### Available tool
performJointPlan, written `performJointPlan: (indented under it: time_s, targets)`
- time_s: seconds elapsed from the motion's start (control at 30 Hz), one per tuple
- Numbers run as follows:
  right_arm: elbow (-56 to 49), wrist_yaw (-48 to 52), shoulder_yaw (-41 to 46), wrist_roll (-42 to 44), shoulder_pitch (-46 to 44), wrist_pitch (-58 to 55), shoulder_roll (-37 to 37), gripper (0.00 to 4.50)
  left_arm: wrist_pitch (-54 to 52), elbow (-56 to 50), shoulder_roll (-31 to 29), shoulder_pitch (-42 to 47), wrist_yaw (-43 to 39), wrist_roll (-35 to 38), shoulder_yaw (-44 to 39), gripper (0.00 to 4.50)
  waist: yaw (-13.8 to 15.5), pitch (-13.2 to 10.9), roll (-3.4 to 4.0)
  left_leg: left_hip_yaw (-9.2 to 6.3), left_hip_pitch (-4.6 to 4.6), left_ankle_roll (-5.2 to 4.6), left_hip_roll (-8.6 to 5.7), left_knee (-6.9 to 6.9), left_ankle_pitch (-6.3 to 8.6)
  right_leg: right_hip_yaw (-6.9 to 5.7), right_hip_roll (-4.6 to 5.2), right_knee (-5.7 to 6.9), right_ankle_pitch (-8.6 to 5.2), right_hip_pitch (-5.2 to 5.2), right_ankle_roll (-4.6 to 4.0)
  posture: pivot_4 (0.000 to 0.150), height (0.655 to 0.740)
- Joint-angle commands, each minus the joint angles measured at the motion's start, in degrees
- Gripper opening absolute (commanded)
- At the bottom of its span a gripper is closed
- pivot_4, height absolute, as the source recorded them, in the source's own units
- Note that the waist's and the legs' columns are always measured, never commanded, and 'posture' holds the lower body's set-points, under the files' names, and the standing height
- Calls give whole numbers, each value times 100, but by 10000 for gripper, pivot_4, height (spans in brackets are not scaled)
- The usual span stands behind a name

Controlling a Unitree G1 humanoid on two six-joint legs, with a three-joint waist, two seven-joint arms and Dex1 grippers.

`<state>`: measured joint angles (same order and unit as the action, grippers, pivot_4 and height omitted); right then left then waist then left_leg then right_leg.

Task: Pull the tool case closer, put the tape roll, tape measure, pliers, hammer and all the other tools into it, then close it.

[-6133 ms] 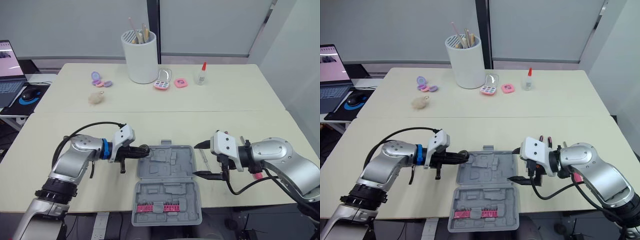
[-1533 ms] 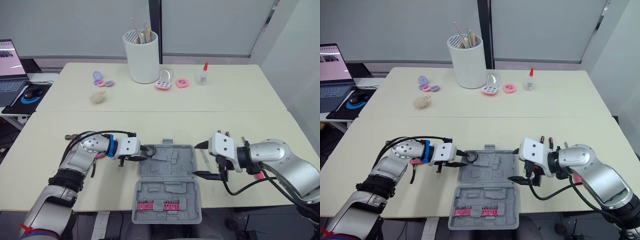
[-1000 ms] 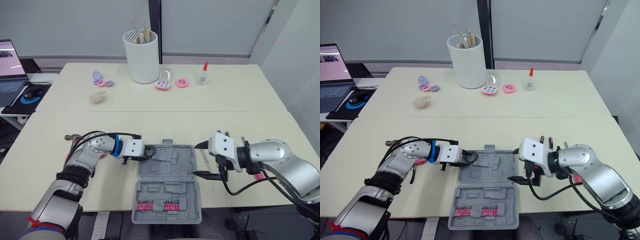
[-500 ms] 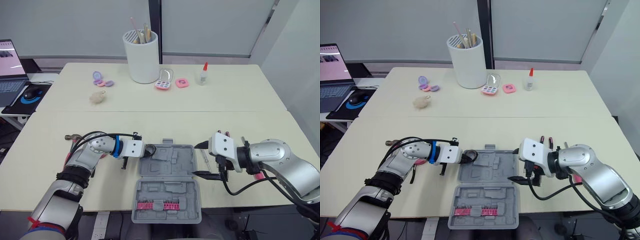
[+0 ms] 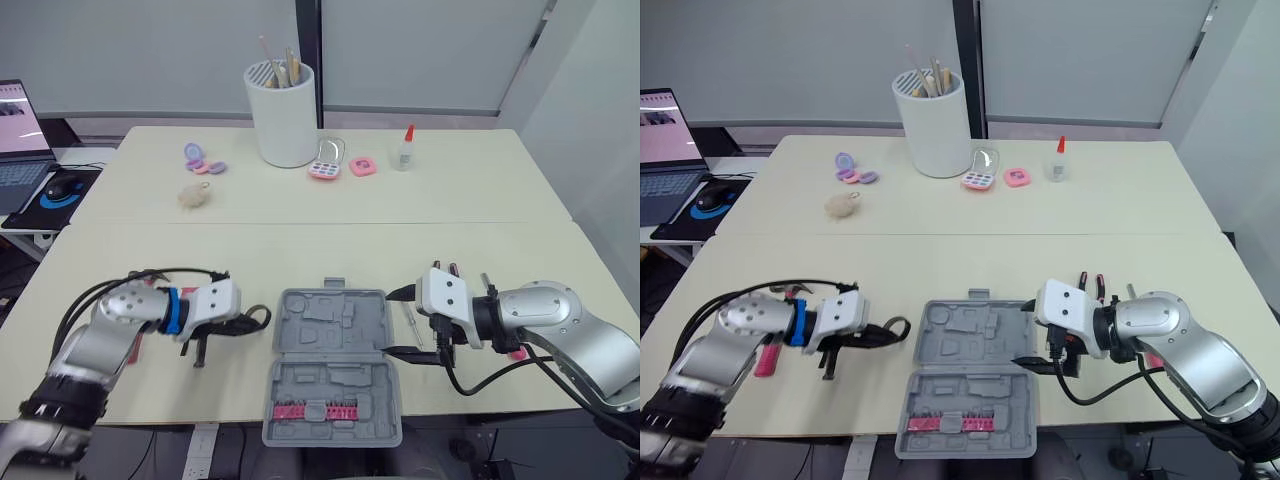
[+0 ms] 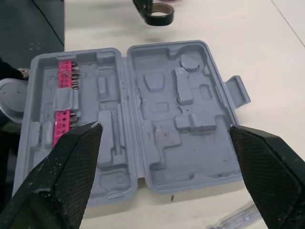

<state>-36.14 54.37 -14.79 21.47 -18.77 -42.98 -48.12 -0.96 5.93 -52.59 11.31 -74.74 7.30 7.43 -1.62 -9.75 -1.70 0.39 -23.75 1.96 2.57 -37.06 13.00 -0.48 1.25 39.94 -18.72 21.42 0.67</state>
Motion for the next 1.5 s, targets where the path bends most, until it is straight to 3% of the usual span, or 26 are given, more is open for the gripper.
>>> performJointPlan:
  time_s: [0.03,0.43,0.47,0.63,0.87,1.43,1.5]
  targets:
    - [-259,81,1,98,-80,-4,-19,45000,-61,-274,-92,-275,338,-206,-122,186,5,0,0,1,0,0,-1,0,0,0,1,0,0,0,0,1500,7376]
    - [-226,71,-157,65,-186,-8,77,45000,-246,-319,-4,-670,733,-397,-92,186,9,0,-1,0,-1,0,0,1,0,0,0,0,0,2,0,1500,7376]
    - [-225,68,-161,64,-186,-8,79,45000,-227,-306,-12,-664,728,-393,-100,4997,9,0,0,0,-1,0,0,1,0,-1,0,0,0,2,0,1500,7376]
    - [-232,50,-159,70,-178,-19,92,45000,67,-324,-114,-669,487,-133,-289,17861,9,0,-1,1,-1,0,0,1,0,-1,0,0,0,2,0,1500,7376]
    - [-212,35,-164,53,-191,-7,120,45000,967,296,41,-554,254,-16,-260,17861,9,0,-1,1,0,0,1,1,0,-1,0,0,0,2,0,1500,7376]
    - [-206,86,-138,44,-195,16,70,45000,1481,1005,188,-323,455,-583,102,17861,9,0,-1,2,-1,0,-1,1,0,-2,0,0,0,2,0,1500,7376]
    - [-201,90,-136,46,-205,15,70,45000,1552,1100,264,-245,516,-637,146,14080,9,0,-1,2,-1,0,-1,0,0,-1,0,0,0,2,0,1500,7376]
